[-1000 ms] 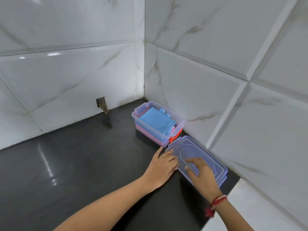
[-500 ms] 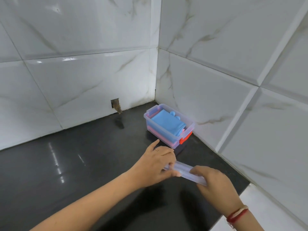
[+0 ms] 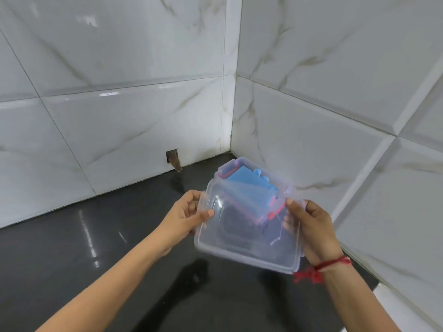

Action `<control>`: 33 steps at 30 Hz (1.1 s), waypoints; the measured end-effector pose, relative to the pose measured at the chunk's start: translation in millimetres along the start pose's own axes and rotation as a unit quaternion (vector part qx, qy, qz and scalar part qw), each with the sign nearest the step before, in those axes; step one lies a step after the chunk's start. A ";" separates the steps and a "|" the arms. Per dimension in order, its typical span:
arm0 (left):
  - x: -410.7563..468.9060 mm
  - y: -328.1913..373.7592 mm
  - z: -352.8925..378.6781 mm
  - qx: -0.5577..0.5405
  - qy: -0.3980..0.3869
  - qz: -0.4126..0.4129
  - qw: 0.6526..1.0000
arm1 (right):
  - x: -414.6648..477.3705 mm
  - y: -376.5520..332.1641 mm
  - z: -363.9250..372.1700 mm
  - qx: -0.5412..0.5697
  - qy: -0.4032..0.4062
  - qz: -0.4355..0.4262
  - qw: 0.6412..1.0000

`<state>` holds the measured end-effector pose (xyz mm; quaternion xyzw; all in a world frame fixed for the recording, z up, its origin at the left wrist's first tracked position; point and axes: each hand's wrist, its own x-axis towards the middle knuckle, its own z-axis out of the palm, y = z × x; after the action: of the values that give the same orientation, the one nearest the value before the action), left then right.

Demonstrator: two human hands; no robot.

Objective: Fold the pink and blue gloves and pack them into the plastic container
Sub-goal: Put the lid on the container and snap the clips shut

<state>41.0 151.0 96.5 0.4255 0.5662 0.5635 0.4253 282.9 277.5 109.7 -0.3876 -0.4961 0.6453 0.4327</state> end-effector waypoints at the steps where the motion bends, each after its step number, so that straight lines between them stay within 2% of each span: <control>1: 4.4 -2.5 2.0 -0.015 0.008 -0.013 1.000 | 11.3 0.5 1.8 0.028 0.026 0.019 0.999; 3: 19.2 -5.2 5.5 -0.005 0.048 -0.025 0.999 | 35.1 5.0 5.0 0.069 0.072 0.035 0.994; 6: 54.2 -8.1 7.4 0.045 0.153 -0.030 0.987 | 63.1 14.2 14.5 0.094 0.135 0.036 0.986; 8: 78.9 -10.1 8.2 0.109 0.212 -0.036 0.971 | 76.0 22.5 18.5 0.058 0.177 0.030 0.982; 11: 105.8 -17.2 10.8 0.188 0.258 -0.030 0.947 | 87.1 32.6 21.9 -0.027 0.213 0.012 0.977; 15: 127.4 -31.4 16.1 0.222 0.293 -0.020 0.930 | 94.5 40.9 24.8 -0.216 0.220 -0.100 0.946; 17: 132.9 -37.8 18.2 0.213 0.310 -0.023 0.926 | 95.3 46.5 25.5 -0.255 0.207 -0.119 0.937; 21: 141.4 -46.3 22.2 0.188 0.330 -0.032 0.924 | 97.8 54.1 26.2 -0.269 0.202 -0.125 0.934; 28: 151.7 -52.9 23.1 0.209 0.351 -0.049 0.911 | 110.0 57.0 28.2 -0.265 0.229 -0.141 0.926; 33: 160.7 -53.8 27.9 0.227 0.343 -0.049 0.910 | 117.9 59.0 28.8 -0.266 0.260 -0.112 0.921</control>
<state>23.2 313.1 42.3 0.2628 0.8102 0.5090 0.1241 207.5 372.0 49.8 -0.5845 -0.5598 0.3130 0.4970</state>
